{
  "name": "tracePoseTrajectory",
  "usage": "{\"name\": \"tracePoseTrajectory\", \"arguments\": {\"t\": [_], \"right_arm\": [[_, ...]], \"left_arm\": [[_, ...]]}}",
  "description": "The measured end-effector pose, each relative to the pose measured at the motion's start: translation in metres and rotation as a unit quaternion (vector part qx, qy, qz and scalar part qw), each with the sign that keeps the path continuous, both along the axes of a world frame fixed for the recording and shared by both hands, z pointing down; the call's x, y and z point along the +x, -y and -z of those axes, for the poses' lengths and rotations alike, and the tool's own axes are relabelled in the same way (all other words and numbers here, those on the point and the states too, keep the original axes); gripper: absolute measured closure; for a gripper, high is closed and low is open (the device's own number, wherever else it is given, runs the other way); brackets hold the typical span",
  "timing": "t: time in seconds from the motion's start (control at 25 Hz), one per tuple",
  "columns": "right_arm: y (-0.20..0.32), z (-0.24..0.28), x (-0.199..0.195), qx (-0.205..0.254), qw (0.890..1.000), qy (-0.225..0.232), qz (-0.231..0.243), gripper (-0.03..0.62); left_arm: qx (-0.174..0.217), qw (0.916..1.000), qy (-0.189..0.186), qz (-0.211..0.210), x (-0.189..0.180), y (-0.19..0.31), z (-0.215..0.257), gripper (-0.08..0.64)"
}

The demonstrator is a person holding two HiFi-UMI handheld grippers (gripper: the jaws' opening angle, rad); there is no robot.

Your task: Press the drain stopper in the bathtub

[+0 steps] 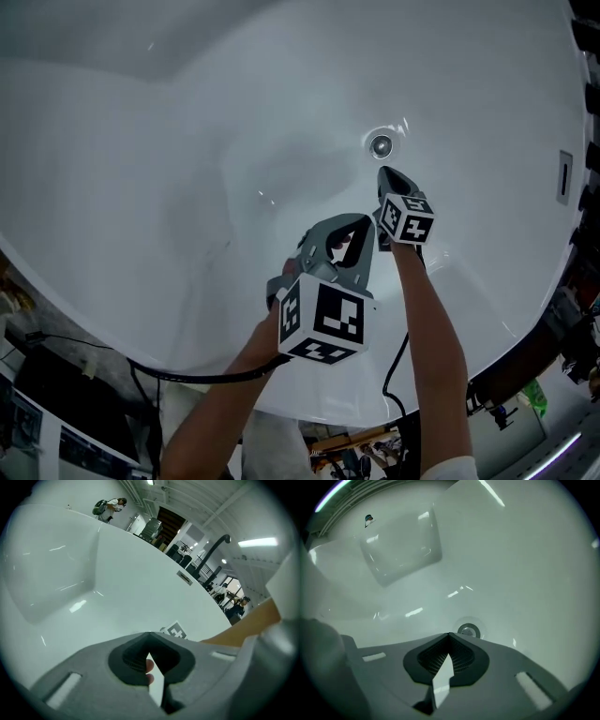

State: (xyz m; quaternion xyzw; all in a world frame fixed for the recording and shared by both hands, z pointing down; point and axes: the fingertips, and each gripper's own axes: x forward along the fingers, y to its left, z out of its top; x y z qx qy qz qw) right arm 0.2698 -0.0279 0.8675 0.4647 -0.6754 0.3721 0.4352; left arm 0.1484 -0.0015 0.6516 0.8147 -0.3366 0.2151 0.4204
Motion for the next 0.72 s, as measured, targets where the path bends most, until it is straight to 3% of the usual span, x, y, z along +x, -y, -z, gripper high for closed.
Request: {"name": "tracePoseTrajectory", "arguments": {"t": [0.2, 0.4, 0.56, 0.72], "right_arm": [[0.021, -0.028, 0.015, -0.005, 0.999, -0.016, -0.028, 0.592], [0.024, -0.053, 0.027, -0.033, 0.997, -0.017, -0.067, 0.591], [0.031, -0.071, 0.032, -0.041, 0.996, -0.013, -0.078, 0.591], [0.036, -0.083, 0.031, -0.049, 0.996, -0.008, -0.077, 0.591]], "left_arm": [[-0.016, 0.9996, 0.021, -0.009, 0.008, 0.005, -0.039, 0.561], [-0.039, 0.9993, -0.001, 0.001, 0.012, 0.007, -0.044, 0.560], [-0.075, 0.9966, -0.015, 0.032, 0.006, 0.011, -0.051, 0.560], [-0.078, 0.9965, -0.020, 0.019, 0.012, 0.009, -0.053, 0.560]]}}
